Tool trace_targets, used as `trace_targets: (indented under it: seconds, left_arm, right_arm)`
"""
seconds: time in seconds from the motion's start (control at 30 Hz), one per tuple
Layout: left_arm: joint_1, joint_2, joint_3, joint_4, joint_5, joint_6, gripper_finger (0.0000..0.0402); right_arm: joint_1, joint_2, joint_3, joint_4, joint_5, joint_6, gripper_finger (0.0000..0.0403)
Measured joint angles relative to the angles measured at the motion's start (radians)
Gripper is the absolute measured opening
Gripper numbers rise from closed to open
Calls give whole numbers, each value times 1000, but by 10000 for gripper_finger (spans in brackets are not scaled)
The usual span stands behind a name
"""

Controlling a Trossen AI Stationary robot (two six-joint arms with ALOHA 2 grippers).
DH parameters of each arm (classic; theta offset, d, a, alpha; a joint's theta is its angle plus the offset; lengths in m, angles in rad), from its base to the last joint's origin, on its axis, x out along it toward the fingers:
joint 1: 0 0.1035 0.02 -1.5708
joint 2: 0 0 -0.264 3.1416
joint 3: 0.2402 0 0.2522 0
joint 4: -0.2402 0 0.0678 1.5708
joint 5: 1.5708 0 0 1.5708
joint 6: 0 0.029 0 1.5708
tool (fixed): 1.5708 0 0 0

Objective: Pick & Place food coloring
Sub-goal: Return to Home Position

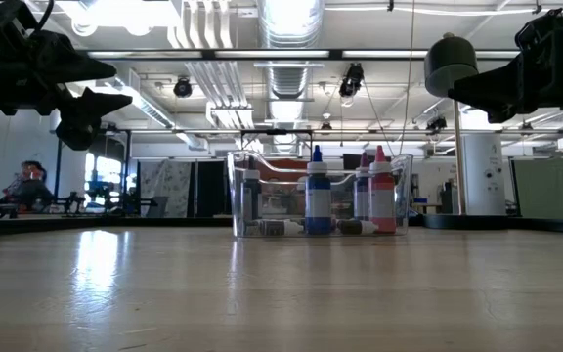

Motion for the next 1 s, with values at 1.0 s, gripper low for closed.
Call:
trace_targets:
  seconds: [1.0]
  left_arm:
    - [0,0,0,0,0,0,186]
  right_arm:
    - [0,0,0,0,0,0,126]
